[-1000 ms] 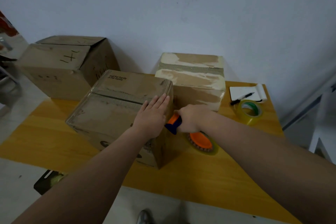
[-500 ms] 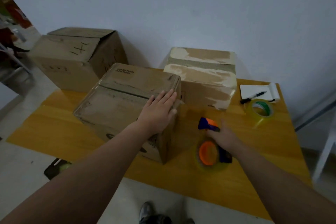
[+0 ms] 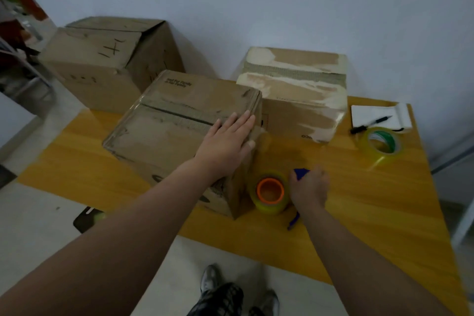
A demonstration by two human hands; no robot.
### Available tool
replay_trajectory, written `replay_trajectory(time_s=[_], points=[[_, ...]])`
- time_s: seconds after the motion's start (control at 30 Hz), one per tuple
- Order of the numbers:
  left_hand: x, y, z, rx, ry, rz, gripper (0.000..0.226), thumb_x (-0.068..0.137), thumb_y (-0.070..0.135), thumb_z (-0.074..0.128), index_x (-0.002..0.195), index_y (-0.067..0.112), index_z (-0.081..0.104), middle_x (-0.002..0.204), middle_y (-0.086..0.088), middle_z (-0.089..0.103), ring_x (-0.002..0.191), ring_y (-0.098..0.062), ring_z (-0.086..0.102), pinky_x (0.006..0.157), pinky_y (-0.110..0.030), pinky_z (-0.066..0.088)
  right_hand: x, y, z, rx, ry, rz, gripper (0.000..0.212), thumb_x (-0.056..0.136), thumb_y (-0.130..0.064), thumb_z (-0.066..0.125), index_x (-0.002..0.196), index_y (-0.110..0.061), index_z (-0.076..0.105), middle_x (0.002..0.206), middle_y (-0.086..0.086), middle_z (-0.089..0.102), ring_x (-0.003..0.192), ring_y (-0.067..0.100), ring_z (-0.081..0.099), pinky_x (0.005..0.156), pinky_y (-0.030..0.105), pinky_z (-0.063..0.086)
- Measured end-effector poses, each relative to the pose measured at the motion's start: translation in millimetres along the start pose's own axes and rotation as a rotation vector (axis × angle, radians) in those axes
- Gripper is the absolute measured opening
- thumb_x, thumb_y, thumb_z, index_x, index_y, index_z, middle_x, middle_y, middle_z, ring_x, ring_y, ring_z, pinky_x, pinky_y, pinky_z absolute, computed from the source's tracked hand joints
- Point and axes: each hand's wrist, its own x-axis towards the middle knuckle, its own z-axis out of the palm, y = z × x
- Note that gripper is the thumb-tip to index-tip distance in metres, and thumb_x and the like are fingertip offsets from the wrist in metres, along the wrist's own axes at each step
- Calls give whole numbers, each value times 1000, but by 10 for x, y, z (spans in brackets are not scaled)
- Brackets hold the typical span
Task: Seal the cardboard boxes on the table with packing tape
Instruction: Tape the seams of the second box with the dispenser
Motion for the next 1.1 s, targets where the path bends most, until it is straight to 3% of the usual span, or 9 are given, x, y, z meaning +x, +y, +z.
replay_trajectory(time_s=[0.07, 0.13, 0.2, 0.37, 0.53, 0.7, 0.9, 0.97, 1.1], points=[[-3, 3, -5, -7, 1, 6, 57, 101, 42, 24, 150, 29, -1, 157, 13, -7, 143, -7, -9, 110, -30, -10, -60, -250, -101, 298, -156, -125, 77, 90, -60, 48, 148, -14, 26, 145, 11, 41, 130, 28, 42, 103, 45, 40], [-7, 13, 0, -13, 10, 12, 56, 101, 41, 25, 150, 28, 0, 157, 13, -5, 143, -8, -8, 112, -32, -9, -165, -521, -219, 735, -555, 20, 85, 82, -73, 43, 147, -21, 28, 124, 9, 64, 115, 24, 60, 101, 46, 43], [-7, 13, 6, -16, 18, 14, 56, 101, 40, 25, 150, 28, 2, 157, 12, -4, 144, -9, -7, 113, -33, -8, -265, -692, -301, 836, -751, 65, 92, 74, -76, 48, 146, -20, 31, 101, 9, 73, 96, 23, 69, 88, 40, 50], [-5, 19, -10, -9, 11, 19, 57, 101, 36, 27, 150, 27, 2, 158, 11, -4, 144, -10, -7, 114, -34, -7, -309, -805, -267, 999, -476, 63, 50, 82, -21, 75, 127, -15, 55, 71, 1, 69, 61, 13, 66, 58, 27, 52], [-27, -217, -182, 41, -148, 99, 65, 96, 42, 33, 149, 32, -4, 157, 11, -9, 143, -8, -8, 114, -37, -6, -322, -760, -167, 986, -362, 57, 46, 83, -13, 73, 124, -12, 52, 64, 0, 67, 50, 9, 58, 54, 24, 51], [-137, -392, -188, 140, -148, 86, 82, 82, 76, 15, 149, 33, -7, 156, 12, -11, 143, -7, -9, 115, -38, -5, -394, -815, 19, 955, -344, 117, 45, 83, -16, 73, 123, -15, 51, 85, 6, 65, 65, 14, 58, 58, 26, 49], [-180, -447, -141, 80, -77, 117, 66, 92, 62, 6, 149, 31, -6, 157, 12, -9, 142, -4, -12, 116, -35, -8, -504, -896, 273, 952, -311, 175, 36, 84, -26, 72, 113, -23, 49, 101, 6, 64, 85, 20, 63, 70, 33, 55], [-182, -434, -132, 92, -76, 109, 59, 97, 53, 8, 149, 30, -6, 157, 11, -11, 142, -5, -12, 116, -35, -8, -559, -830, 293, 825, -256, 90, 37, 86, -25, 70, 116, -21, 48, 109, 5, 60, 96, 22, 60, 78, 34, 52], [-220, -396, -135, 126, -6, 81, 65, 94, 58, 7, 150, 28, -1, 158, 3, -6, 144, -13, -8, 115, -37, -7, -625, -742, 120, 726, -130, -254, 45, 99, -31, 47, 141, -16, 42, 136, -1, 49, 117, 8, 47, 89, 15, 40]])
